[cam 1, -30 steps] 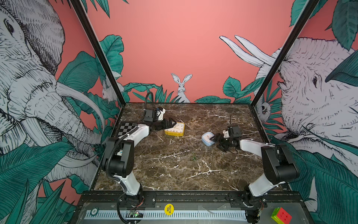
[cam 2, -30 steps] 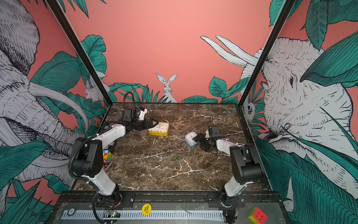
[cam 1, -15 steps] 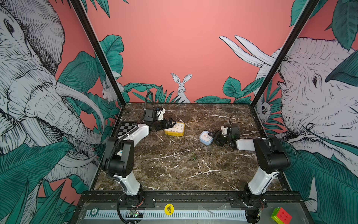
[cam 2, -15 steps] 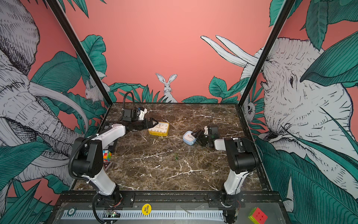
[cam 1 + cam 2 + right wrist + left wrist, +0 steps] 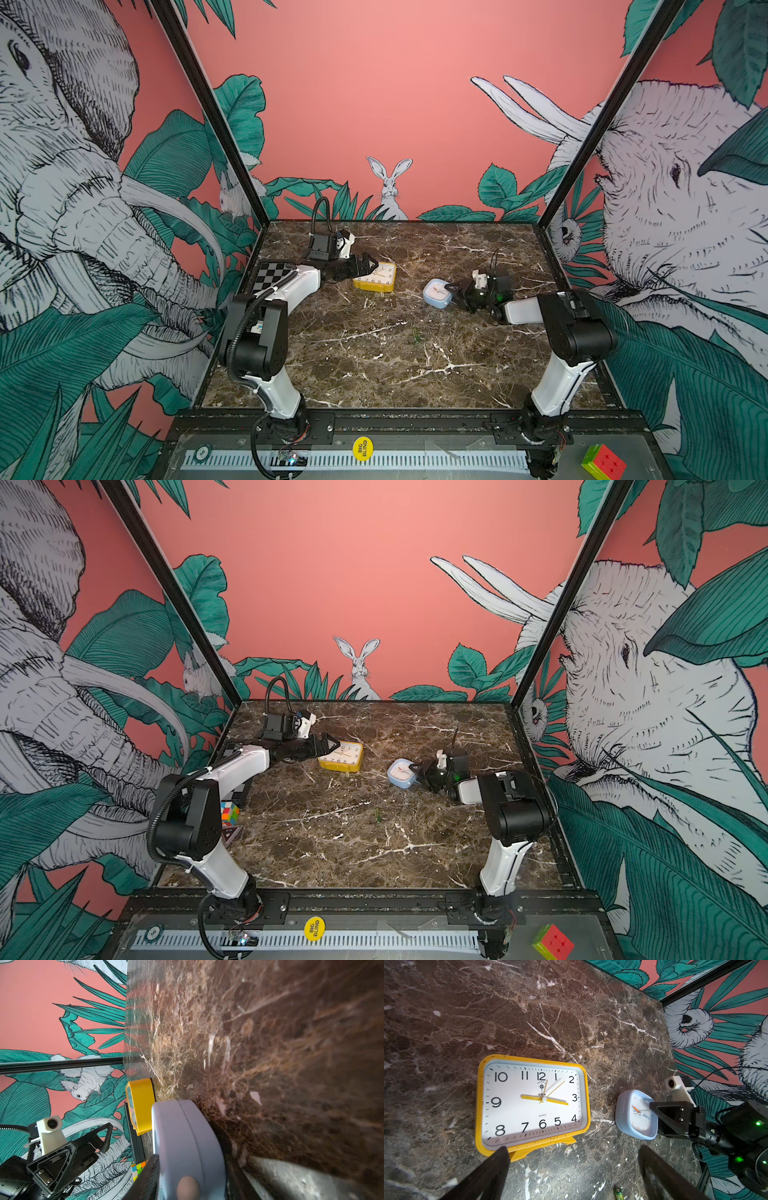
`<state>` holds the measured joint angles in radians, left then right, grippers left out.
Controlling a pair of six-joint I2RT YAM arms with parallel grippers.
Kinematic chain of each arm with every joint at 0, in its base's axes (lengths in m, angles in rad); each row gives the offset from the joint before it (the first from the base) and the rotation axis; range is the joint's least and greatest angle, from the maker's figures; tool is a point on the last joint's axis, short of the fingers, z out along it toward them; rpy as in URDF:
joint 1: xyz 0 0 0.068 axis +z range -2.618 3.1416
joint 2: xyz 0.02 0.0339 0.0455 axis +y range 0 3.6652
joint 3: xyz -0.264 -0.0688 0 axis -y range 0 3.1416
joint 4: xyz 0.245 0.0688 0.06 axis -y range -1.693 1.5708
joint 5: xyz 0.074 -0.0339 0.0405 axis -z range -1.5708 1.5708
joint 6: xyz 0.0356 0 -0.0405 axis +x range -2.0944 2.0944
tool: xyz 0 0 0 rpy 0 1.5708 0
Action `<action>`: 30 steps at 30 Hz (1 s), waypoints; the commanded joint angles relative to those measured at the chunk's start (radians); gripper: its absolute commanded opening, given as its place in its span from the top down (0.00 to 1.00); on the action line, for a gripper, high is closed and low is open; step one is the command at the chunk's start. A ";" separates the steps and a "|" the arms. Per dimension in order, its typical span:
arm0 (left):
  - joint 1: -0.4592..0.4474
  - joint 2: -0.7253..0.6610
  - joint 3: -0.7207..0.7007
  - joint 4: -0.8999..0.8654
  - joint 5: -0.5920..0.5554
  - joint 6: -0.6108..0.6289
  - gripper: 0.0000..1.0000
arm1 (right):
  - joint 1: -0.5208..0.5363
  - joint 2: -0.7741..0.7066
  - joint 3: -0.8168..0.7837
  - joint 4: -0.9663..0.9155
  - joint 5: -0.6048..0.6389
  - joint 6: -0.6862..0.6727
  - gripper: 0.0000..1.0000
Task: Insert the battery into the alarm
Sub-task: Adjust the alarm at the center of the board.
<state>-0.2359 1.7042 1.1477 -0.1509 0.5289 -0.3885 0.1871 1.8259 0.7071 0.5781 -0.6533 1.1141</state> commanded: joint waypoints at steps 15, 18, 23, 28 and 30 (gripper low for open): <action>-0.010 -0.004 0.017 0.022 0.005 0.007 0.02 | 0.078 -0.209 0.333 -0.823 0.275 -0.496 0.71; -0.009 -0.002 0.009 0.033 0.009 0.002 0.02 | 0.126 -0.199 0.442 -0.983 0.378 -0.606 0.72; -0.009 -0.005 -0.008 0.052 0.009 -0.001 0.02 | 0.200 -0.170 0.572 -1.156 0.550 -0.708 0.74; -0.010 -0.009 -0.014 0.054 0.009 0.007 0.02 | 0.266 -0.155 0.666 -1.248 0.734 -0.793 0.75; -0.009 -0.009 -0.015 0.053 0.009 0.010 0.02 | 0.300 -0.138 0.704 -1.293 0.822 -0.839 0.75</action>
<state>-0.2409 1.7061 1.1442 -0.1184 0.5274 -0.3885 0.4572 1.6684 1.3605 -0.6186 -0.0074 0.3737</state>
